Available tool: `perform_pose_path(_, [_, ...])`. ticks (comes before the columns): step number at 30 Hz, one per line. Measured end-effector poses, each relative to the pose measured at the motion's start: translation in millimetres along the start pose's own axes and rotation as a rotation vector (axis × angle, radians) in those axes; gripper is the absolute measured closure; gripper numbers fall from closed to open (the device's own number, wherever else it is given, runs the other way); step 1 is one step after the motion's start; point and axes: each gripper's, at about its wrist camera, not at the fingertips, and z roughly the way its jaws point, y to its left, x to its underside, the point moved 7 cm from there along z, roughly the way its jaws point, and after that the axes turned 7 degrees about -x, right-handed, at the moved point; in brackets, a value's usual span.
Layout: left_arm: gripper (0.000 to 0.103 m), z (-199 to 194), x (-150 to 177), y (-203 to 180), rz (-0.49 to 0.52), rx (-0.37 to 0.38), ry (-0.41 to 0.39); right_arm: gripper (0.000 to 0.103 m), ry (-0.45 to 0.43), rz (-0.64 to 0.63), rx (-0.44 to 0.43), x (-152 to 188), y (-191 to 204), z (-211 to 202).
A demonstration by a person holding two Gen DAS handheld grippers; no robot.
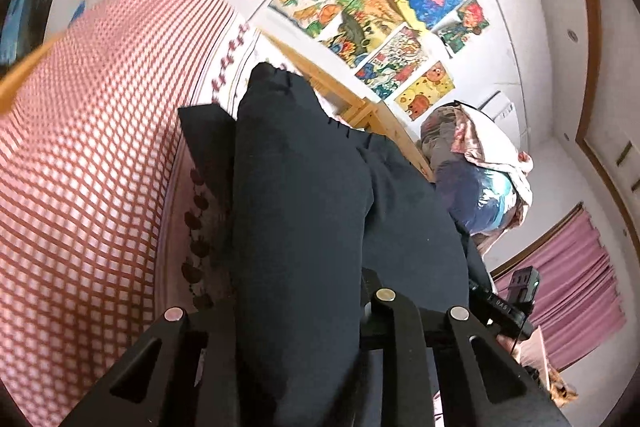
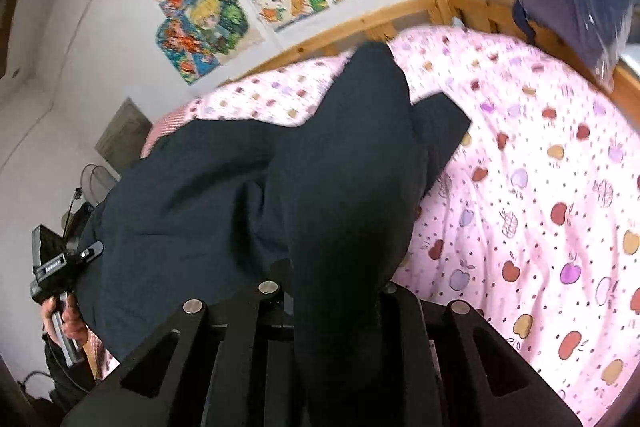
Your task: Fold large clothes
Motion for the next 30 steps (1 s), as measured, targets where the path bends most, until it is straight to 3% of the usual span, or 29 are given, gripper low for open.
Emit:
perform_pose_path(8, [0.082,-58,-2,4,0.022,-0.066,-0.057,0.088,-0.064,-0.062,-0.091,-9,43,-19])
perform_pose_path(14, [0.082,-67,15,27,-0.007,-0.098,-0.044,0.088,-0.053,-0.081,-0.145,11,66,-12])
perform_pose_path(23, [0.081,-46,35,40,0.071,-0.150,-0.061,0.088,-0.066,-0.004,-0.160,57,31,-5])
perform_pose_path(27, [0.075,-42,39,42,0.114,-0.189,-0.075,0.087,-0.057,0.024,-0.115,66,13,10])
perform_pose_path(30, [0.067,-42,40,44,0.128,-0.215,-0.088,0.080,-0.056,0.026,-0.091,70,9,14])
